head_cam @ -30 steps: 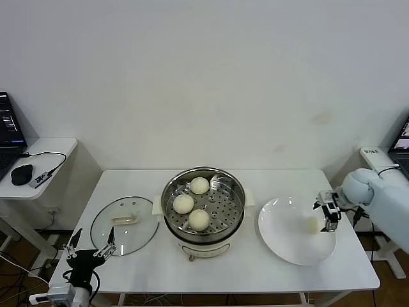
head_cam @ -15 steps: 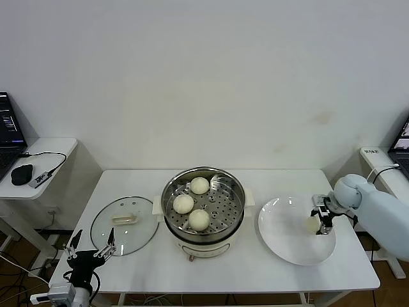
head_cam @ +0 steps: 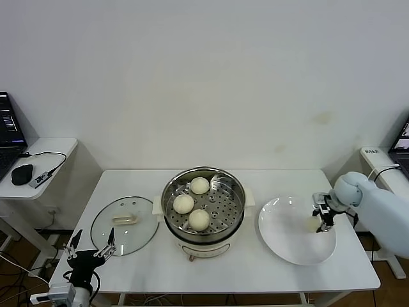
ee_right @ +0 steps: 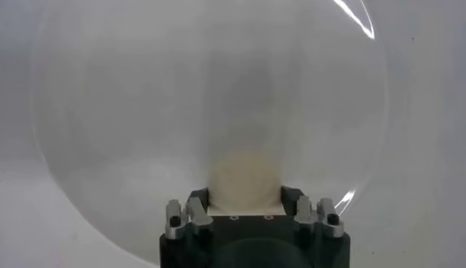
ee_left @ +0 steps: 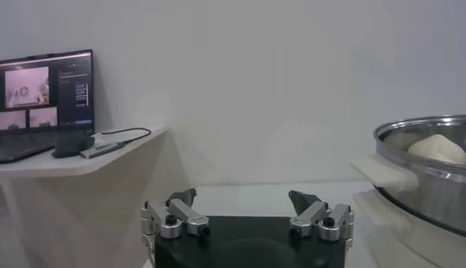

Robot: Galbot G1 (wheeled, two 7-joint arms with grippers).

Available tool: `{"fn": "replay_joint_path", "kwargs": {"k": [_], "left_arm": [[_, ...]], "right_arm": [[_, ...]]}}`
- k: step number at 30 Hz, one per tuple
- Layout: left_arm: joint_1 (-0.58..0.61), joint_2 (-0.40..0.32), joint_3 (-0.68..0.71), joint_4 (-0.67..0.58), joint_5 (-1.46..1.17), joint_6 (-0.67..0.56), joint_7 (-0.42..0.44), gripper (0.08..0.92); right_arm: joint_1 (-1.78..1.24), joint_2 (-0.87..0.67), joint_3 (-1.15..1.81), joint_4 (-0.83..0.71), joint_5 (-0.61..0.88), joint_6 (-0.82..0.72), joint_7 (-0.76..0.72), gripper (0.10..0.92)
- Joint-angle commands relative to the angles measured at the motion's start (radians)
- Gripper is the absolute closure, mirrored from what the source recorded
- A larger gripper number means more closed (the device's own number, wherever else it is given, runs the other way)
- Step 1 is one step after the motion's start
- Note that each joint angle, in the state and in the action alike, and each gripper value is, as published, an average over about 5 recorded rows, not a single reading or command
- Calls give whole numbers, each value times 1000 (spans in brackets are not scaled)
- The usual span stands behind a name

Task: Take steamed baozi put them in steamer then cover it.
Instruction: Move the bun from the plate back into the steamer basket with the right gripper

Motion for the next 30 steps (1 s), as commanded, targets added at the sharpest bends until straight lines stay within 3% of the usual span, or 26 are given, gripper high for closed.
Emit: {"fn": "replay_joint_path", "kwargs": {"k": [1,8,16,30], "left_arm": [[-2,1,6,-3,0,2,0,177],[-19,2,16,-4,-3,7,0,177],[-28,-2,35,-10,-7,10,0,177],[-31,-2,12,-9,-25,12,0,177]], "right_arm": [[205,-80,-174,127,125,-40,-31,437],[531,-114,-417,288,308,-108,-32,432],[863,11,-642,364,521,-193,11,426],[830,298,-691,394,803,-383,187,416]]}}
